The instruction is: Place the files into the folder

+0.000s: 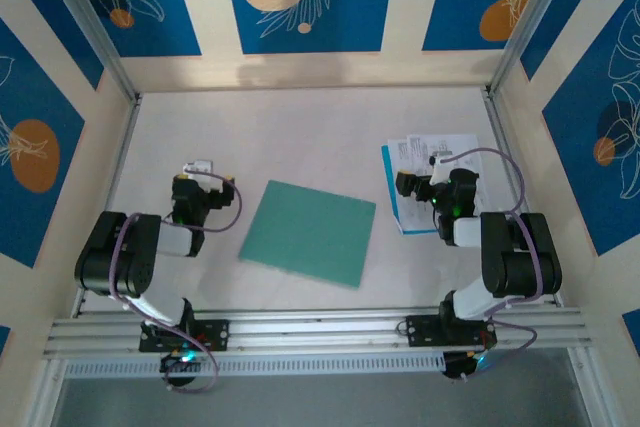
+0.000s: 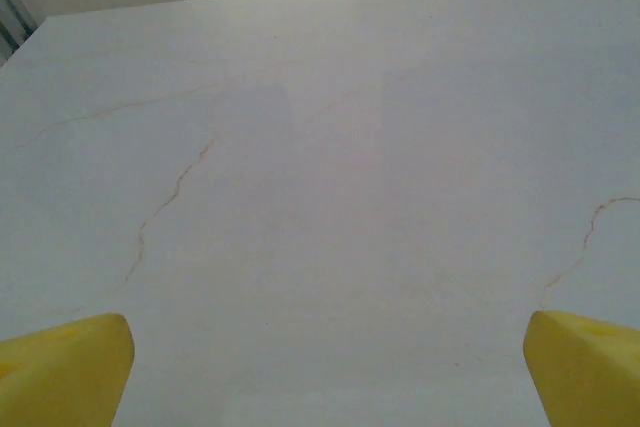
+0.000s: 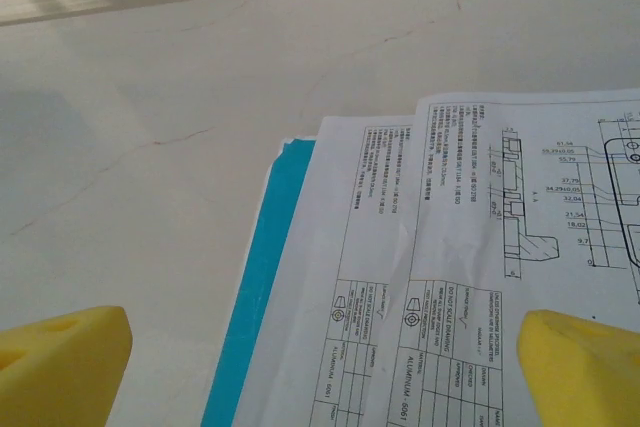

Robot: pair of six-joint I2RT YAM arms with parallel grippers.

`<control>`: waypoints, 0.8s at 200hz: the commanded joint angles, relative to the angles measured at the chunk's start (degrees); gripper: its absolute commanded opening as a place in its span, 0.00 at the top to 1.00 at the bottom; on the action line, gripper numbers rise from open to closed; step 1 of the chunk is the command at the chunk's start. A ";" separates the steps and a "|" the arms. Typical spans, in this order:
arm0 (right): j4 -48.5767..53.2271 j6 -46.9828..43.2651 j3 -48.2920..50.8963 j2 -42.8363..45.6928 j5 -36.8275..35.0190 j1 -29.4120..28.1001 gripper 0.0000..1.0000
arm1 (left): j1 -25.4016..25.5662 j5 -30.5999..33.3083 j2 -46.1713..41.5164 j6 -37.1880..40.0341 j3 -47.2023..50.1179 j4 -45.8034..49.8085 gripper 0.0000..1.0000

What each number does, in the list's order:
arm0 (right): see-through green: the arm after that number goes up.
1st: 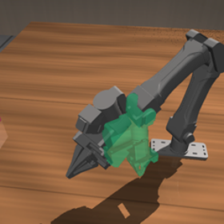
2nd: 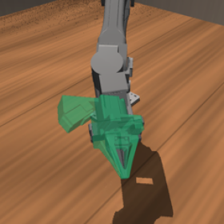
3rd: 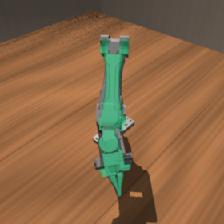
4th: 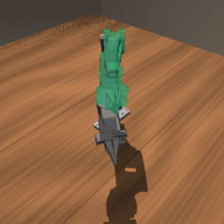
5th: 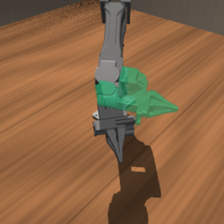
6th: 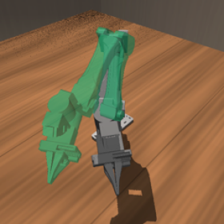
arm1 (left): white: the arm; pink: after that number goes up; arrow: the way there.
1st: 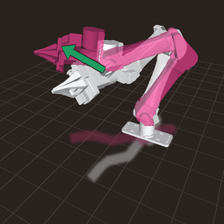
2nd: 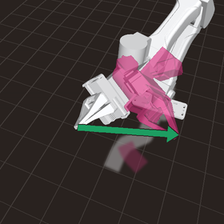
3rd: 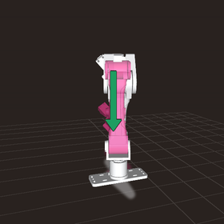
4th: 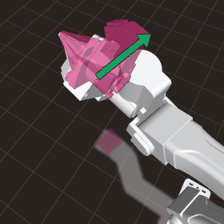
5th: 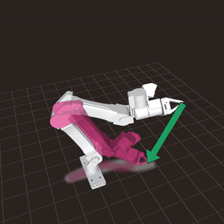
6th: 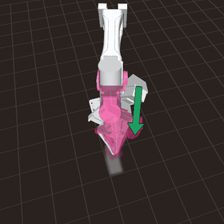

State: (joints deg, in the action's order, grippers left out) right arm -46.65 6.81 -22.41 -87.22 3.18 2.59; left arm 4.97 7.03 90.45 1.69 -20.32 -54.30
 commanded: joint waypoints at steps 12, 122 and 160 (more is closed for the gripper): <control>0.24 -1.27 -1.41 -0.06 -0.56 -0.42 0.01 | -0.58 -1.23 -0.98 0.82 -0.91 0.41 0.00; 0.32 -1.34 -1.49 -0.01 -0.69 -0.48 0.01 | -0.61 -1.31 -0.90 0.68 -0.94 0.51 0.00; 0.34 -1.40 -1.42 -0.01 -0.94 -0.59 0.01 | -0.60 -1.31 -0.97 0.70 -0.86 0.34 0.00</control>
State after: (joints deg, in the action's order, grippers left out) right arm -46.65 6.81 -22.46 -87.22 3.01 2.35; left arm 4.97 7.03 90.45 1.72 -20.32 -54.30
